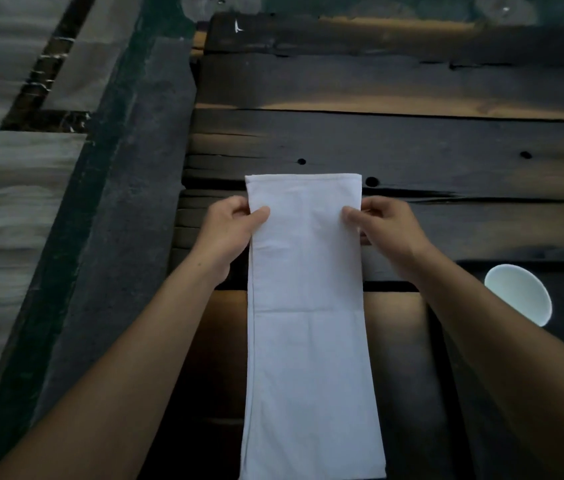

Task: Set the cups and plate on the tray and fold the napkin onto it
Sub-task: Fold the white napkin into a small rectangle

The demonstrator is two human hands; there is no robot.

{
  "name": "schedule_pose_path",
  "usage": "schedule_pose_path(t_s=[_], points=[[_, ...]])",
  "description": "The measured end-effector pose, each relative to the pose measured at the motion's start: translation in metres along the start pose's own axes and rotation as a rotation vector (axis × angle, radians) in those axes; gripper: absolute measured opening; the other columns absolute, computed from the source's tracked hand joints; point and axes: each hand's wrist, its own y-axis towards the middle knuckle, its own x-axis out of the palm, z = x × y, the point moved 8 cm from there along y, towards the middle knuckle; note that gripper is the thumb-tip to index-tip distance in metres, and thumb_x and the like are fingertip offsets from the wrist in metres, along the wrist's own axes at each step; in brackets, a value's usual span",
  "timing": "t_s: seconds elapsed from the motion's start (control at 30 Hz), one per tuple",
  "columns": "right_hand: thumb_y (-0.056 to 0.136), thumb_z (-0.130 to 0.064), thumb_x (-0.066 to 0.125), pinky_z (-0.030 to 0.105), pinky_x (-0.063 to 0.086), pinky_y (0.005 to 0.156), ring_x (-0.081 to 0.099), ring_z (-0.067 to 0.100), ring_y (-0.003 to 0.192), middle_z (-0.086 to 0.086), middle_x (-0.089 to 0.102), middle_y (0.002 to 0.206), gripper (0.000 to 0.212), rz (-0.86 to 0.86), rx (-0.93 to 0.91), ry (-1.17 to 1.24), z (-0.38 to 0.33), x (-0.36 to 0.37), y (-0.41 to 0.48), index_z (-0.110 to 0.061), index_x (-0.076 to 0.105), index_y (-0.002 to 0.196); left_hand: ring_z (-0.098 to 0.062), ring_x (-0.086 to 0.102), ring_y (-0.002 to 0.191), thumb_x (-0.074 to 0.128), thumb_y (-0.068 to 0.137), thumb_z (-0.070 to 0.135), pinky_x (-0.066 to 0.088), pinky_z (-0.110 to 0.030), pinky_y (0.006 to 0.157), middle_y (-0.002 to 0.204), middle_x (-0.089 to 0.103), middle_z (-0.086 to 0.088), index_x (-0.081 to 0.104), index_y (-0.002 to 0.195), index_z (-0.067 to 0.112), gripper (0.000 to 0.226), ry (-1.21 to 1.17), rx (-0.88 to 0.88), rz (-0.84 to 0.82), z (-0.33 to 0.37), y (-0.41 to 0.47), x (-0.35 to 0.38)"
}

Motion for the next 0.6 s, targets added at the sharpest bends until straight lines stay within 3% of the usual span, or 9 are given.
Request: schedule_pose_path(t_s=[0.17,0.33,0.47,0.53,0.6], points=[[0.095,-0.023,0.067,0.039,0.06,0.079,0.074,0.022,0.092,0.009,0.077,0.098,0.017,-0.084,-0.111,0.057,-0.028,-0.008,-0.036,-0.01,0.075,0.101,-0.011,0.074,0.098,0.069,0.093,0.021,0.061,-0.029,0.077,0.112,0.076,0.004,0.065,0.126,0.018,0.033,-0.059,0.112,-0.052,0.023,-0.036,-0.007],[0.096,-0.018,0.067,0.027,0.06,0.077,0.072,0.013,0.092,0.004,0.078,0.1,0.014,-0.195,-0.208,0.056,-0.046,-0.021,-0.089,-0.011,0.076,0.104,-0.012,0.074,0.093,0.068,0.094,0.025,0.058,-0.021,0.068,0.103,0.078,0.005,0.072,0.109,0.027,0.016,-0.031,0.213,-0.105,0.039,-0.091,-0.017],[0.094,-0.016,0.068,0.02,0.055,0.079,0.072,0.01,0.094,0.001,0.078,0.1,0.015,-0.257,-0.284,0.039,-0.045,-0.032,-0.138,-0.01,0.076,0.105,-0.013,0.073,0.096,0.067,0.093,0.015,0.059,-0.024,0.078,0.102,0.076,0.0,0.073,0.105,0.019,0.014,0.055,0.279,-0.157,0.035,-0.136,-0.023],[0.09,-0.023,0.071,0.017,0.053,0.077,0.072,0.008,0.09,-0.002,0.078,0.095,0.015,-0.27,-0.332,-0.011,-0.038,-0.036,-0.163,-0.015,0.077,0.1,-0.009,0.071,0.092,0.069,0.09,0.006,0.056,-0.019,0.079,0.1,0.076,-0.003,0.075,0.103,0.014,0.016,0.117,0.355,-0.173,0.032,-0.162,-0.025],[0.085,-0.026,0.074,0.021,0.054,0.078,0.072,0.009,0.09,-0.005,0.077,0.095,0.016,-0.256,-0.386,-0.078,-0.025,-0.04,-0.187,-0.019,0.077,0.099,-0.003,0.07,0.092,0.072,0.086,0.002,0.053,-0.015,0.081,0.1,0.076,0.007,0.075,0.101,0.019,0.023,0.239,0.422,-0.178,0.025,-0.187,-0.027]])
